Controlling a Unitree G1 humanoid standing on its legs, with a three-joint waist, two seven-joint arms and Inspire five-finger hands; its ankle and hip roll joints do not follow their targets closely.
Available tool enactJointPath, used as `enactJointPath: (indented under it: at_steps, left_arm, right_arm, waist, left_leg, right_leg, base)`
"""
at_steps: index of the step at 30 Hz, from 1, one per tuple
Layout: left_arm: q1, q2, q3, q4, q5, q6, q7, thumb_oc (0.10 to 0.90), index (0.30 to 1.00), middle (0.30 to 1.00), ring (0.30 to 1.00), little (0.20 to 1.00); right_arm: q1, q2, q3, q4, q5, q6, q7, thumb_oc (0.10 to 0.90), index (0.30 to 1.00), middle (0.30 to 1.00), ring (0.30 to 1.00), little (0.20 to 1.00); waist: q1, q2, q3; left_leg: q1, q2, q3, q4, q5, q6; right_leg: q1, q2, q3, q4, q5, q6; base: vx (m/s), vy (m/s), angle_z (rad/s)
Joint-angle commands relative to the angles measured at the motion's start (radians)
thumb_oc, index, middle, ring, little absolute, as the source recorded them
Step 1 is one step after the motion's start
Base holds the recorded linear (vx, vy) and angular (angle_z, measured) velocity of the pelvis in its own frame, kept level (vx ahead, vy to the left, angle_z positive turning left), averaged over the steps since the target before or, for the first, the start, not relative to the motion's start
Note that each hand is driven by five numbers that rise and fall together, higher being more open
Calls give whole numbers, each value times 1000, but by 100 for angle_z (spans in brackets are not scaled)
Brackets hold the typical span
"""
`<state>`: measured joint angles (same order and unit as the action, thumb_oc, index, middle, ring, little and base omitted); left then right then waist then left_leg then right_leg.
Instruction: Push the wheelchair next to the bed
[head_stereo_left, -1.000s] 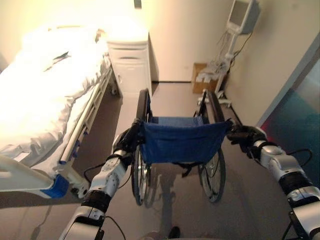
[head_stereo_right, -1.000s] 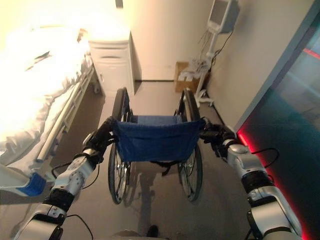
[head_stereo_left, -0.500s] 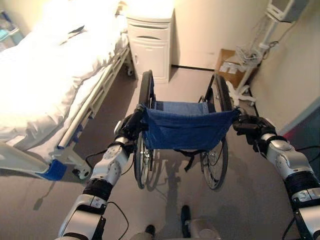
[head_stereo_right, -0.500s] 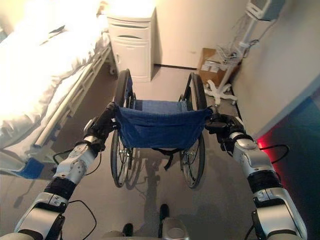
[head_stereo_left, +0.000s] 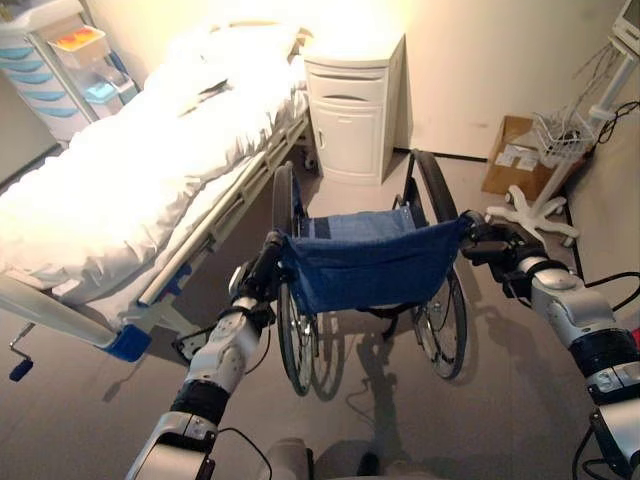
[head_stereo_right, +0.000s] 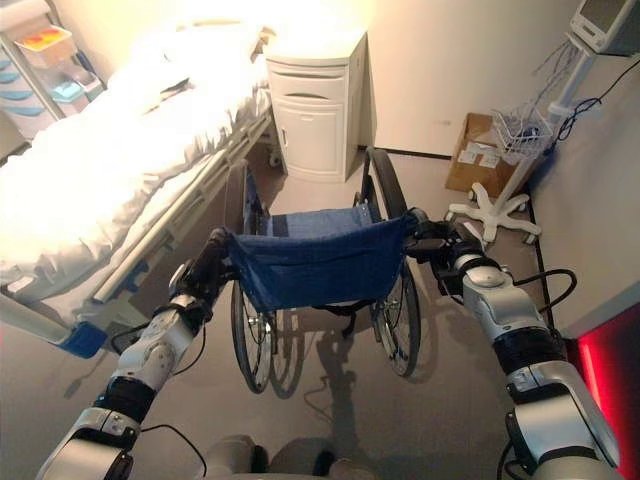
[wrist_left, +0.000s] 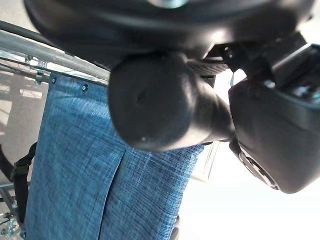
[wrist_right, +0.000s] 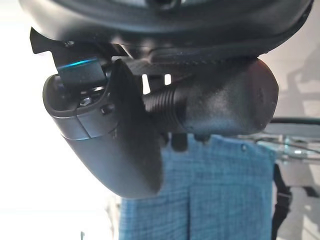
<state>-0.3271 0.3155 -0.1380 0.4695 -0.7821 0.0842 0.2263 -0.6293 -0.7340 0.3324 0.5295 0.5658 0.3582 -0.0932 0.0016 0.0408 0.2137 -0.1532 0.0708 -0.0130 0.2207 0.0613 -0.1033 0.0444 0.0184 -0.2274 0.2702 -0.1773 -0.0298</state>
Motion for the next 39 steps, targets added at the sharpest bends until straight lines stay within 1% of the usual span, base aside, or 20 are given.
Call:
enactJointPath:
  at_steps: [1,3,5,9,10,13,14,15,16,18,19,21,22,24,26,27,29,31,34,39]
  left_arm:
    - [-86,72,-25,-47,-16,-52,2,400,300,300,300,300]
    - [-72,80,-18,-61,-15,-51,-4,400,300,300,300,300]
    - [-51,90,-3,-77,-20,-46,-13,400,300,300,300,300]
    - [-64,92,2,-49,-24,-57,9,400,300,300,300,300]
    - [-93,94,-5,-23,-24,-56,13,400,300,300,300,300]
    - [-120,81,-16,-1,-27,-60,6,400,300,300,300,300]
    - [-123,76,-18,1,-26,-64,4,400,300,300,300,300]
    - [-129,64,-25,4,-16,-71,0,400,300,300,300,300]
    - [-129,63,-26,4,-15,-73,0,400,300,300,300,300]
    - [-133,50,-31,4,3,-85,3,400,300,300,300,300]
    - [-133,50,-31,2,4,-86,3,400,300,300,300,300]
    - [-141,42,-30,-11,16,-76,14,400,300,300,300,300]
    - [-140,43,-31,-20,28,-70,11,400,300,300,300,300]
    - [-135,53,-35,-36,31,-69,12,400,300,300,300,300]
    - [-131,57,-39,-48,28,-71,20,400,300,300,300,300]
    - [-133,67,-41,-58,24,-69,35,400,300,300,300,300]
    - [-137,70,-38,-58,26,-59,35,400,300,300,300,300]
    - [-136,67,-32,-59,37,-47,34,400,300,300,300,300]
    - [-138,55,-44,-42,47,-48,40,400,300,300,300,300]
    - [-145,57,-48,-30,34,-47,64,400,300,300,300,300]
  right_arm:
    - [-67,291,58,-88,113,-125,83,400,300,300,300,300]
    - [-55,285,56,-91,106,-128,98,400,300,300,300,300]
    - [-36,273,55,-96,103,-131,123,400,300,300,300,300]
    - [-40,280,60,-76,99,-130,181,400,300,300,300,300]
    - [-35,280,64,-71,107,-140,195,400,300,300,300,300]
    - [-20,282,53,-70,110,-160,198,400,300,300,300,300]
    - [-10,284,49,-69,106,-171,199,400,300,300,300,300]
    - [13,285,33,-76,86,-185,207,400,300,300,300,300]
    - [16,285,31,-78,84,-186,208,400,300,300,300,300]
    - [26,282,18,-84,79,-187,213,400,300,300,300,300]
    - [23,283,17,-83,80,-186,212,400,300,300,300,300]
    - [4,295,16,-75,79,-177,209,400,300,300,300,300]
    - [-13,304,19,-66,78,-174,202,400,300,300,300,300]
    - [-38,306,26,-60,92,-172,193,400,300,300,300,300]
    - [-45,303,32,-60,103,-175,189,400,300,300,300,300]
    - [-58,304,38,-61,118,-178,179,400,300,300,300,300]
    - [-69,306,39,-59,125,-174,172,400,300,300,300,300]
    - [-78,308,31,-52,124,-167,179,400,300,300,300,300]
    - [-98,319,44,-31,130,-167,165,400,300,300,300,300]
    - [-108,328,52,-11,121,-170,159,400,300,300,300,300]
  waist:
    - [118,-74,-69]
    - [128,-73,-69]
    - [142,-71,-78]
    - [158,-79,-96]
    - [169,-88,-111]
    - [176,-106,-123]
    - [177,-110,-123]
    - [173,-110,-123]
    - [172,-110,-124]
    - [159,-95,-120]
    - [157,-94,-120]
    - [156,-87,-117]
    - [153,-81,-113]
    - [140,-78,-100]
    - [131,-79,-90]
    - [113,-88,-77]
    - [106,-90,-73]
    - [107,-88,-76]
    - [111,-90,-93]
    - [111,-91,-113]
  left_leg:
    - [-2,-74,22,-230,158,25]
    - [-15,-69,26,-269,180,19]
    - [-31,-69,51,-280,177,21]
    - [-6,-72,57,-212,114,46]
    - [6,-80,59,-189,82,67]
    - [14,-106,50,-174,61,98]
    - [17,-117,44,-169,55,109]
    - [32,-141,27,-163,42,130]
    - [34,-144,26,-162,39,134]
    - [74,-160,21,-159,11,152]
    - [79,-162,23,-158,7,153]
    - [110,-161,30,-167,-5,155]
    - [138,-155,33,-179,-10,150]
    - [188,-148,26,-202,-23,144]
    - [206,-144,21,-211,-35,140]
    - [230,-154,6,-217,-61,142]
    - [245,-154,-6,-218,-77,147]
    - [255,-151,-14,-223,-82,152]
    - [268,-145,-9,-248,-71,144]
    - [286,-139,10,-258,-77,133]
  right_leg:
    - [191,-18,113,-279,154,43]
    - [217,-13,121,-279,138,42]
    - [251,-18,118,-273,108,46]
    - [282,-71,74,-254,78,76]
    - [292,-111,39,-231,75,103]
    - [277,-162,14,-148,121,138]
    - [264,-180,10,-104,156,146]
    - [213,-214,9,16,231,153]
    - [203,-220,10,36,238,154]
    - [127,-241,13,199,284,144]
    - [115,-245,15,211,287,143]
    - [81,-258,-9,170,270,132]
    - [55,-244,-26,97,245,128]
    - [-12,-216,-30,-23,243,128]
    - [-38,-198,-20,-94,252,133]
    - [-90,-174,11,-178,307,151]
    - [-112,-173,24,-175,322,155]
    - [-103,-172,30,-176,311,156]
    - [-52,-155,13,-233,303,156]
    - [2,-137,-6,-295,295,141]
  base:
    - [414,98,35]
    - [262,94,27]
    - [374,188,-32]
    - [325,232,-48]
    - [309,282,-75]
    - [215,237,0]
    - [207,281,47]
    - [181,256,45]
    - [212,292,57]
    - [222,269,56]
    - [226,220,54]
    - [157,71,20]
    - [162,-14,-35]
    - [124,-56,-41]
    - [83,-84,-20]
    - [92,-85,8]
    - [100,-92,36]
    - [80,-95,69]
    - [87,-127,43]
    - [58,-89,18]
